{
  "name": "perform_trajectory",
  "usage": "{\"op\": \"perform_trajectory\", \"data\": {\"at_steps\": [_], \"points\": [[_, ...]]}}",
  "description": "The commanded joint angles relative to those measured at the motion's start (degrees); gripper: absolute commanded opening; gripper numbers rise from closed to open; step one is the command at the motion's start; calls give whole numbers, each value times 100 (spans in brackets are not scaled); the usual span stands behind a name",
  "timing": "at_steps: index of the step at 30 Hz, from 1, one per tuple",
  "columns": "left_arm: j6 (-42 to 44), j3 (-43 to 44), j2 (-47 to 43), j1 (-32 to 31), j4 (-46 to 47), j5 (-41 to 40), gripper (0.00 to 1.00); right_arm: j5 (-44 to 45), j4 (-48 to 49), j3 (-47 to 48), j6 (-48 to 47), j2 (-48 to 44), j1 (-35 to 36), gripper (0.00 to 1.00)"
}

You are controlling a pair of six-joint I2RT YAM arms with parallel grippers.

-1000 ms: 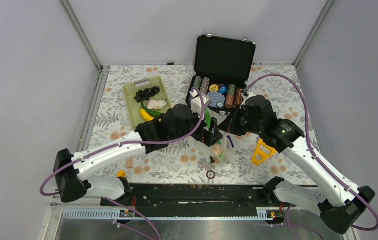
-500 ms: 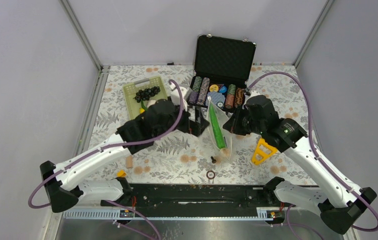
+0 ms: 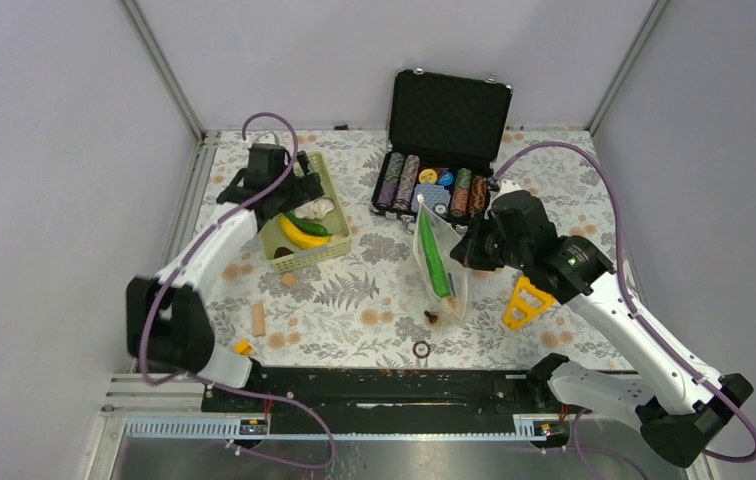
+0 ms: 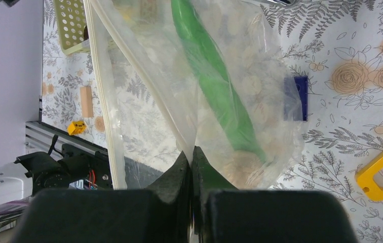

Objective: Place the food in the zip-top bag and seal the zipper
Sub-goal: Pick up the fake fruit from the bin.

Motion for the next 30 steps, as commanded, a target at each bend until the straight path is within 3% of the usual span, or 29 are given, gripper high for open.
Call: {"op": "perform_trajectory", "data": {"at_steps": [1,7,15,21,30], "points": [[-495,713,1003,668,153,409,99,222,-13,32,-201,-20,-8,0],[-2104,1128,2028,890,335,-620,98,427,-19,-53,-247,-30,-53,0],[-4005,1243,2545,907,426,-1921,88,538,-21,-124,-423,-44,-142,0],[-4288,1579,2872,913,430,-2434,86,461,-20,-163,-488,-65,-196,0],[-4732,1708,3273,914,435,-2323,77,397,-22,-170,-538,12,-291,0]]}}
